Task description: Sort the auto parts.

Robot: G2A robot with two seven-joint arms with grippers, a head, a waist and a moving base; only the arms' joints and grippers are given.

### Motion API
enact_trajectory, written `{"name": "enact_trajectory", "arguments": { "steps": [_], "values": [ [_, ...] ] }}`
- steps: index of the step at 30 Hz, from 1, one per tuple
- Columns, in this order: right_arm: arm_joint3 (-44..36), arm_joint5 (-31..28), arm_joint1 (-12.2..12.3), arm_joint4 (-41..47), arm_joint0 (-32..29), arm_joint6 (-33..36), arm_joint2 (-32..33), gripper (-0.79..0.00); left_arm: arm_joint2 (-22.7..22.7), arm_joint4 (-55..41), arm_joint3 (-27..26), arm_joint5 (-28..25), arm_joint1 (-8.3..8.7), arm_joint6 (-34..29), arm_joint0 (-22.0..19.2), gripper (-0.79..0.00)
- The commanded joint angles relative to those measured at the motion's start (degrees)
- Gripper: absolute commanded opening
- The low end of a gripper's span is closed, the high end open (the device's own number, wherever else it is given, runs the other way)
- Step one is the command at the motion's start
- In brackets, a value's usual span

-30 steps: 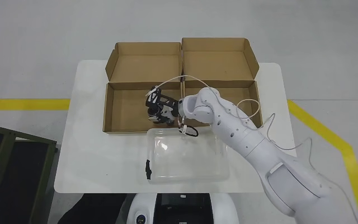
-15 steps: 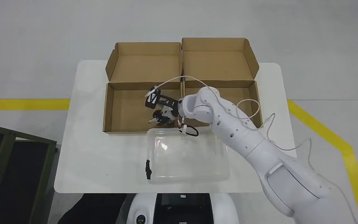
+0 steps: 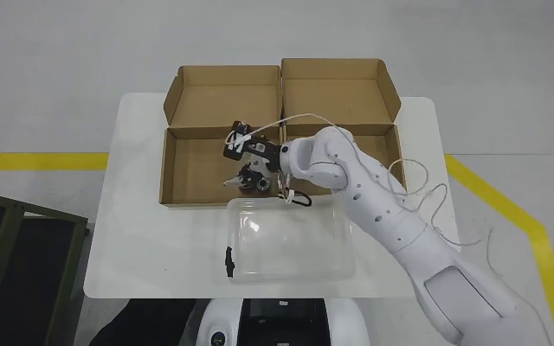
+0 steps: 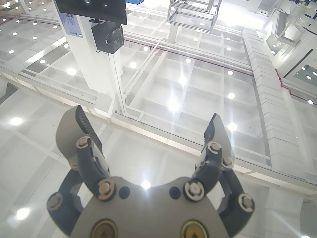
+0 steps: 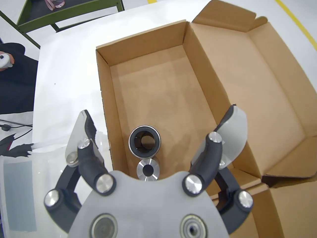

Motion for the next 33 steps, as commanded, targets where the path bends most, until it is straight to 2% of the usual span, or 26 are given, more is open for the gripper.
{"name": "enact_trajectory", "arguments": {
  "steps": [1, 12, 22, 27, 33],
  "values": [
    [-4.4, 0.4, 1.0, -1.3, -2.3, 0.5, 2.3, 0.0, 0.0, 0.0, 0.0, 0.0, 0.0, 0.0, 0.0, 0.0],
    [-27.5, 2.5, 6.5, -11.0, -20.5, 3.1, 18.1, 0.0, 0.0, 0.0, 0.0, 0.0, 0.0, 0.0, 0.0, 0.0],
    [-43.4, 3.0, 9.7, -21.1, -40.4, -8.9, 32.1, 0.0, 0.0, 0.0, 0.0, 0.0, 0.0, 0.0, 0.0, 0.0],
    [-46.4, 3.3, 10.6, -22.6, -48.0, -13.7, 38.0, 0.0, 0.0, 0.0, 0.0, 0.0, 0.0, 0.0, 0.0, 0.0],
    [-48.9, 4.3, 11.3, -23.6, -57.6, -23.1, 44.2, 0.0, 0.0, 0.0, 0.0, 0.0, 0.0, 0.0, 0.0, 0.0]
  ]
}}
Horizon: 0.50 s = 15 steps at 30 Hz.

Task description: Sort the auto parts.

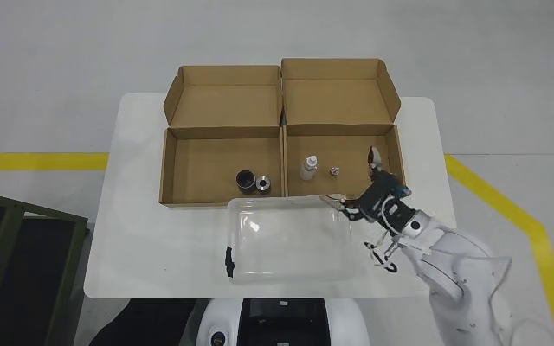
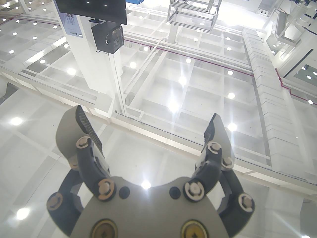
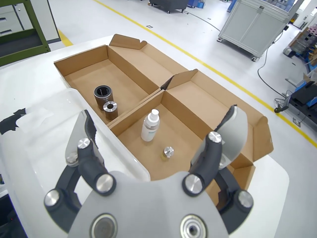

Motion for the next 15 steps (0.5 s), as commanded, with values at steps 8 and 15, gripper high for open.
{"name": "enact_trajectory", "arguments": {
  "steps": [8, 15],
  "values": [
    [-6.4, 3.8, 0.6, -4.7, -12.9, -7.0, 6.5, 0.0, 0.0, 0.0, 0.0, 0.0, 0.0, 0.0, 0.0, 0.0],
    [-8.6, 8.9, 0.5, -5.7, -20.0, -12.0, 8.3, 0.0, 0.0, 0.0, 0.0, 0.0, 0.0, 0.0, 0.0, 0.0]
  ]
}}
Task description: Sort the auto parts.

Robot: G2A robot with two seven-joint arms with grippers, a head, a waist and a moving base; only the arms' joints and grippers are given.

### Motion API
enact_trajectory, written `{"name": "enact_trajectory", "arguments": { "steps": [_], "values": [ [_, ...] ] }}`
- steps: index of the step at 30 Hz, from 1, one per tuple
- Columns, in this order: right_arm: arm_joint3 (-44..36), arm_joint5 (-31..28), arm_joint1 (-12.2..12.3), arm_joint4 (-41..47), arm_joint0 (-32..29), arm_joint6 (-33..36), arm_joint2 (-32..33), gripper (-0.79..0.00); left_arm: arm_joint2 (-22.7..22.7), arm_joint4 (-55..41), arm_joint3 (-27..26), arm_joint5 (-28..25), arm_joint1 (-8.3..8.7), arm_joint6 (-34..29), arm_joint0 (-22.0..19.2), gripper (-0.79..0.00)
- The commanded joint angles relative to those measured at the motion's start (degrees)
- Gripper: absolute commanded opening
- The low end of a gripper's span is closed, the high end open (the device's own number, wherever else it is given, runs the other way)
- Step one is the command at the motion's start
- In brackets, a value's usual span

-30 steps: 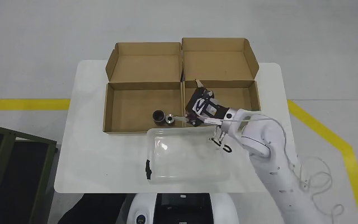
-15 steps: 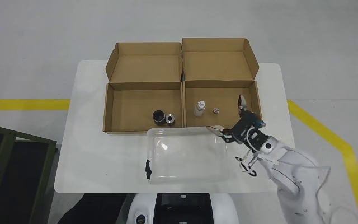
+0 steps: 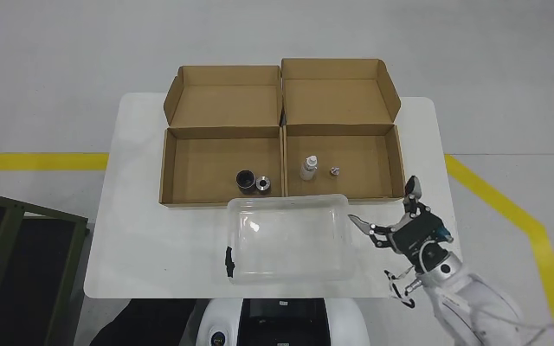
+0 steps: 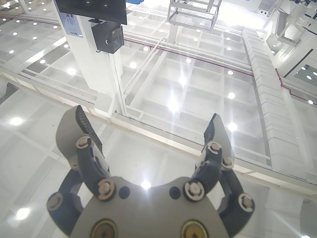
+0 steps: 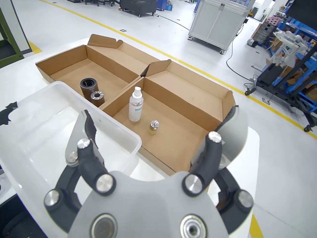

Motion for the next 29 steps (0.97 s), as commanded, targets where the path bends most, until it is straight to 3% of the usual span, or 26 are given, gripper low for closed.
{"name": "enact_trajectory", "arguments": {
  "steps": [1, 29],
  "values": [
    [-0.3, 1.0, 0.0, 0.2, -1.7, -1.5, 0.9, 0.0, 0.0, 0.0, 0.0, 0.0, 0.0, 0.0, 0.0, 0.0],
    [-0.3, 1.4, 0.0, 0.1, -2.5, -2.3, 1.5, -0.001, 0.0, 0.0, 0.0, 0.0, 0.0, 0.0, 0.0, 0.0]
  ]
}}
